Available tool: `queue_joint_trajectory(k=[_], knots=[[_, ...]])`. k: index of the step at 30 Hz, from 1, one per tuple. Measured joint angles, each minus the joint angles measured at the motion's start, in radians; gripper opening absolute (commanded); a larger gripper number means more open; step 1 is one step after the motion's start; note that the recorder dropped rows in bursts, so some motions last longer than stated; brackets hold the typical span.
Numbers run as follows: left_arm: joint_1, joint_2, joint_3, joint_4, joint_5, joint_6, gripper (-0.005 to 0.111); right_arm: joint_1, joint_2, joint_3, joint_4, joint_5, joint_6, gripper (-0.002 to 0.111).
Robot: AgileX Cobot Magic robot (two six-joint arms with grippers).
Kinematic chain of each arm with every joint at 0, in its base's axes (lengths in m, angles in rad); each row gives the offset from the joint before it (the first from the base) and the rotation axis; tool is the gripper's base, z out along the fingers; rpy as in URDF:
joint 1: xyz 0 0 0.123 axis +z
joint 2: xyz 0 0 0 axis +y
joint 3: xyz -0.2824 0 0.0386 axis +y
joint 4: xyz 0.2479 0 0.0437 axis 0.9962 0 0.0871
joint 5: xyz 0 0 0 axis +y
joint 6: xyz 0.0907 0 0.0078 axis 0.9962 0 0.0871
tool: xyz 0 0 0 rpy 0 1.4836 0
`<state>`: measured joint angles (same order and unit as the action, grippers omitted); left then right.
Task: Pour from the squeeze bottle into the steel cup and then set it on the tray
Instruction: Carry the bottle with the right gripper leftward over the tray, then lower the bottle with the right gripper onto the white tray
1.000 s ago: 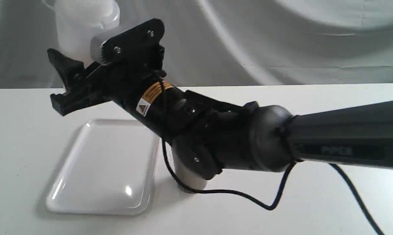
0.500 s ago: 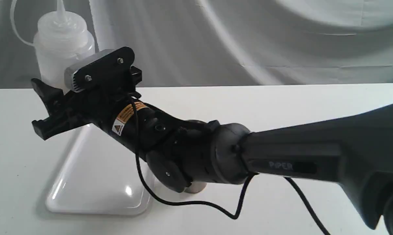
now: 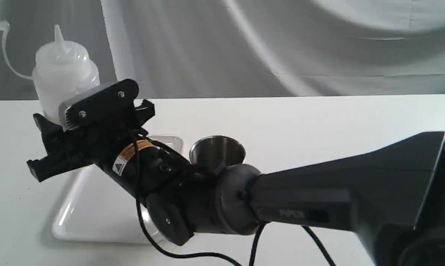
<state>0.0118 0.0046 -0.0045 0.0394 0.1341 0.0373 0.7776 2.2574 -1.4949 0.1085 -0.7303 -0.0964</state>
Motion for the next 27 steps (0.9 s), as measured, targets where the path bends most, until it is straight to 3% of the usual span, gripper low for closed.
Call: queue_joint_trajectory(k=[27], knots=[[0.000, 0.000, 0.000, 0.000, 0.000, 0.000, 0.008, 0.074, 0.107, 0.000, 0.345, -0.072, -0.154, 0.000]])
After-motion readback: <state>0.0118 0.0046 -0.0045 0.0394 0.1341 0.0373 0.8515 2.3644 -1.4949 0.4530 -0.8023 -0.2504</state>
